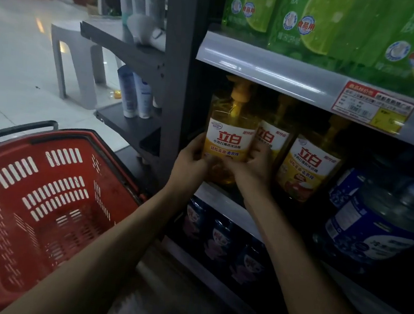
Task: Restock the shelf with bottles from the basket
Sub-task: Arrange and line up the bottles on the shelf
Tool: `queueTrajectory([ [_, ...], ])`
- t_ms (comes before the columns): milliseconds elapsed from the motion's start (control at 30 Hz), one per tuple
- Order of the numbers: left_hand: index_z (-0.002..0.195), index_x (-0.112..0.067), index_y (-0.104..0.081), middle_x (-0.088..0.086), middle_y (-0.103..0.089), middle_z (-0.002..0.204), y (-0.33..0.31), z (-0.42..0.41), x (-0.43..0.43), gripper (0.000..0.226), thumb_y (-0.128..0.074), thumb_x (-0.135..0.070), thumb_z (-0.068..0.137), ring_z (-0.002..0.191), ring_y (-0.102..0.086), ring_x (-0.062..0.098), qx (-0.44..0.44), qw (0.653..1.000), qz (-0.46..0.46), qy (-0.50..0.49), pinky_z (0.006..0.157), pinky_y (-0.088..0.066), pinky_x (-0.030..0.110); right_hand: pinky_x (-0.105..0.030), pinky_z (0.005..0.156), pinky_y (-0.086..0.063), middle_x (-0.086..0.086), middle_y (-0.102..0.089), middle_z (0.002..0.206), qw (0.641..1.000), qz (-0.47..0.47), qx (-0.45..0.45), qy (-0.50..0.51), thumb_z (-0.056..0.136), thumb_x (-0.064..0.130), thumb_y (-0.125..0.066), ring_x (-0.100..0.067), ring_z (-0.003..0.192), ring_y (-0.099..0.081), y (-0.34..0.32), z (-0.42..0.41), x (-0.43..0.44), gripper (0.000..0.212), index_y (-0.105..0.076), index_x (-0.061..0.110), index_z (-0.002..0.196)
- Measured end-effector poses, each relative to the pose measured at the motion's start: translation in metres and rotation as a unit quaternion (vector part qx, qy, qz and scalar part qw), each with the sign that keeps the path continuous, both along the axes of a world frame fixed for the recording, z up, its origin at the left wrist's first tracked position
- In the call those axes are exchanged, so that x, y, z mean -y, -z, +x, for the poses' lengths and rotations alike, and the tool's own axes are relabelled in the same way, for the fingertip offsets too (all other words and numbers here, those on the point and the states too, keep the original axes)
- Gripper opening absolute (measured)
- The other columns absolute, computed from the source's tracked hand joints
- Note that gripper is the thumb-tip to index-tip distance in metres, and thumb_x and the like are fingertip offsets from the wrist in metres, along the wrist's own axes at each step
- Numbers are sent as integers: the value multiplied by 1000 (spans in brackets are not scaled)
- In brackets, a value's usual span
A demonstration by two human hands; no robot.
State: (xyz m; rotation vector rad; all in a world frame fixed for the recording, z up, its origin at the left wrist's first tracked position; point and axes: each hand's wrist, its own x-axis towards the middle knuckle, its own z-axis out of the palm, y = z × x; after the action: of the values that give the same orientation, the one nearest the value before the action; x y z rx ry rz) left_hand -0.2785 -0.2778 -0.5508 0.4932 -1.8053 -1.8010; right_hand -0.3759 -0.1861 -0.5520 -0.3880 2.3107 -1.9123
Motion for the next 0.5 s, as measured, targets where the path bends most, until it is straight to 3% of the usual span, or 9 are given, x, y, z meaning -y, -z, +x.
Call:
queueTrajectory([
  [133, 123, -34, -64, -8, -76, 112, 0, 5, -4, 43, -58, 0, 97, 105, -72, 9, -4, 1000, 22, -11, 87, -60, 27, -41, 99, -54, 6, -58, 136, 999, 15, -21, -19, 63, 27, -95, -14, 125, -56, -3, 5, -11, 92, -46, 29, 141],
  [233, 126, -27, -64, 0, -75, 119, 8, 9, -13, 39, -59, -1, 97, 112, -71, 17, -11, 999, 30, -21, 96, -60, 40, -21, 86, -50, 7, -55, 134, 998, 15, -56, -26, 63, 24, -95, -5, 117, -51, -5, 15, -23, 89, -49, 25, 139],
  [333, 122, -22, -65, 1, -72, 120, 10, 16, -23, 33, -62, -4, 95, 116, -67, 20, -20, 999, 34, -35, 100, -58, 47, -6, 74, -40, 17, -55, 119, 994, 3, -97, -43, 63, 21, -95, 1, 112, -49, -9, 26, -35, 87, -49, 27, 137],
  [433, 113, -21, -66, 3, -74, 114, 10, 25, -29, 26, -67, -8, 91, 112, -69, 24, -39, 999, 21, -31, 96, -59, 50, -10, 82, -45, 21, -56, 119, 991, -6, -126, -43, 64, 29, -95, 0, 116, -52, -7, 40, -47, 81, -50, 34, 131],
  [500, 107, -20, -67, 6, -75, 107, 8, 32, -34, 21, -66, -5, 92, 107, -71, 27, -50, 998, 7, -23, 91, -59, 47, -25, 95, -53, 17, -61, 127, 986, 0, -165, -29, 64, 40, -95, -3, 123, -55, -2, 48, -55, 78, -53, 32, 129],
])
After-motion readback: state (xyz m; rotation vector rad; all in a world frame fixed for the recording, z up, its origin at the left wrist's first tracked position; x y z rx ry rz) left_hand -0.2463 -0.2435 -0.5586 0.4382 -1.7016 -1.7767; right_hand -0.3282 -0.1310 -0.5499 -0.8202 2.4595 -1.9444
